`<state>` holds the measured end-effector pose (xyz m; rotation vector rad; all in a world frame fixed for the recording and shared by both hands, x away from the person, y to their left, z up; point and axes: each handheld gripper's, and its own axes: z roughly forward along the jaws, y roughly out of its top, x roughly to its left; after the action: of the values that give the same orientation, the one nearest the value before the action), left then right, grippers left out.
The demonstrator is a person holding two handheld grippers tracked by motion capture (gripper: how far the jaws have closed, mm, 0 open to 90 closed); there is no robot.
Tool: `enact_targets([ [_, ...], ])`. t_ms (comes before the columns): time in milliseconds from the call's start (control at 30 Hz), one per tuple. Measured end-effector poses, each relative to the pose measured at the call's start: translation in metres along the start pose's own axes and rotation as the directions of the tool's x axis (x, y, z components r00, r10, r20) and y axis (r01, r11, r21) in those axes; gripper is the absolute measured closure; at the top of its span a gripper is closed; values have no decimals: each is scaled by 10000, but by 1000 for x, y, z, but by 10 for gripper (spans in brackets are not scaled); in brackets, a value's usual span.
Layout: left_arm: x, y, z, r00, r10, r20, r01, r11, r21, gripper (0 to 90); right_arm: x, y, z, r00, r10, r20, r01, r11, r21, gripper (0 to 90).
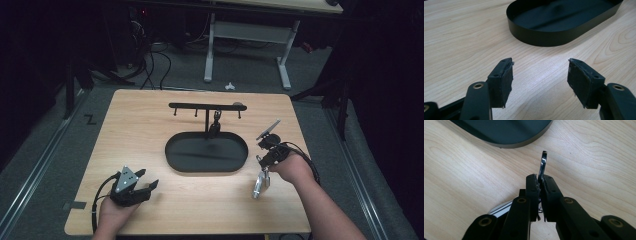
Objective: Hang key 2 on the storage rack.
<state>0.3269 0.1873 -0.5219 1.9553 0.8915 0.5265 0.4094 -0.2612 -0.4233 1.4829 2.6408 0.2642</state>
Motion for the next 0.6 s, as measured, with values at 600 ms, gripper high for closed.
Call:
enact_targets([
  [600, 0, 0, -1, 9999, 28, -117, -28, 10000, -31, 368, 1, -2, -34, 9999, 12, -164, -27, 9959, -900, 847],
])
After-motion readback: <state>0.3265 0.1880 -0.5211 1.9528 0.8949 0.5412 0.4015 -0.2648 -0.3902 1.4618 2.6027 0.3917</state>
